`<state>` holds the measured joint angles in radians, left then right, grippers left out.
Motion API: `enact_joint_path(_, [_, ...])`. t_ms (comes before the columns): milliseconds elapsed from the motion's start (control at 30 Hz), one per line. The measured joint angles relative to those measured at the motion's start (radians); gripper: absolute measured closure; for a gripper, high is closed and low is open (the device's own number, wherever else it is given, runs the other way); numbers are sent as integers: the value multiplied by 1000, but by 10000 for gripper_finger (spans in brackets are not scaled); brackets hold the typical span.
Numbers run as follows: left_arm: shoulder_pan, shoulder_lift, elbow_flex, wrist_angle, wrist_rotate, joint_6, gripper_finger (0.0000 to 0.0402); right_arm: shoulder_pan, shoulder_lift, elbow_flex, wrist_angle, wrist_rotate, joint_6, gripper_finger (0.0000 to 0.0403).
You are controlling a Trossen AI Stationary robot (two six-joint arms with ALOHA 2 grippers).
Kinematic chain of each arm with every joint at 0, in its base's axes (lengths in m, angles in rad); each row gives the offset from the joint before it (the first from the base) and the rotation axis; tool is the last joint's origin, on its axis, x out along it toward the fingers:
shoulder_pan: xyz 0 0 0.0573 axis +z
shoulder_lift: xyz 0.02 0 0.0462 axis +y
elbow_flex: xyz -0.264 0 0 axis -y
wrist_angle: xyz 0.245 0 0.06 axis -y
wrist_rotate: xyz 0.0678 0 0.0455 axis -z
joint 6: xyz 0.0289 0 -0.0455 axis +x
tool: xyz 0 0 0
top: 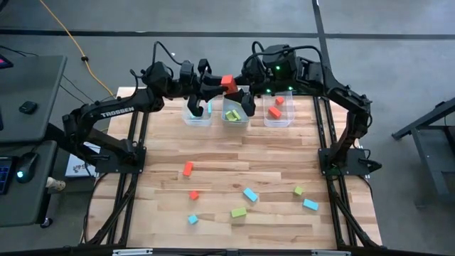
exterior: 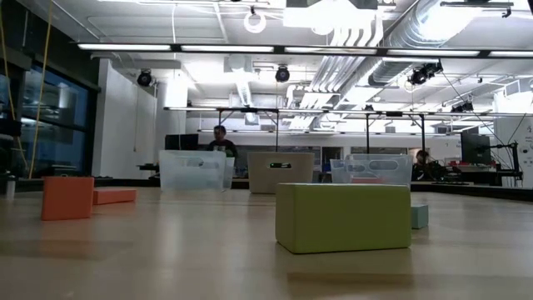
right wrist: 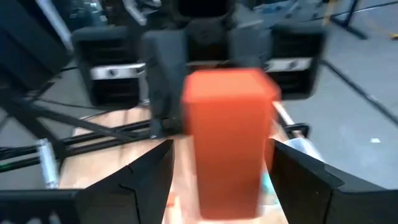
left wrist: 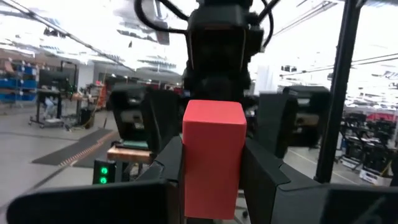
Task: Sort & place blocks by color
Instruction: Put the orange block into the right transparent bin
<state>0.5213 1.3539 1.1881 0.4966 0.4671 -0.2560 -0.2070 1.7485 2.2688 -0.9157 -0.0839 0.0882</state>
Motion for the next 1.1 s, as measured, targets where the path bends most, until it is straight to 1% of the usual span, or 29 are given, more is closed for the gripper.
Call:
enact_joint_path(100, [-1, -2, 2, 1, 6, -2, 328, 7, 0, 0, 0, 34, -3, 169])
enact_joint_path(200, [0, -3, 2, 0, 7, -2, 328, 7, 0, 0, -1, 39, -3, 191])
enact_joint_path(267, [0, -3, 2, 1, 6, -2, 328, 7, 1, 0, -9, 39, -7, 217])
enact_joint_path(400, [0, -3, 2, -6, 3, -3, 328, 7, 5, 0, -13, 39, -15, 289])
enact_joint_path(533, [0, -3, 2, -6, 4, -3, 322, 7, 5, 0, -11, 39, -18, 293])
enact_joint_path(667, [0, -3, 2, -5, 3, -3, 306, 8, 5, 0, -9, 42, -11, 293])
enact_joint_path(933, [2, -3, 2, -6, -1, 34, 252, 7, 5, 0, -6, 51, 3, 293])
enact_joint_path(1100, [14, -3, 2, -6, 0, -2, 216, 7, 5, 0, -12, 81, 4, 293])
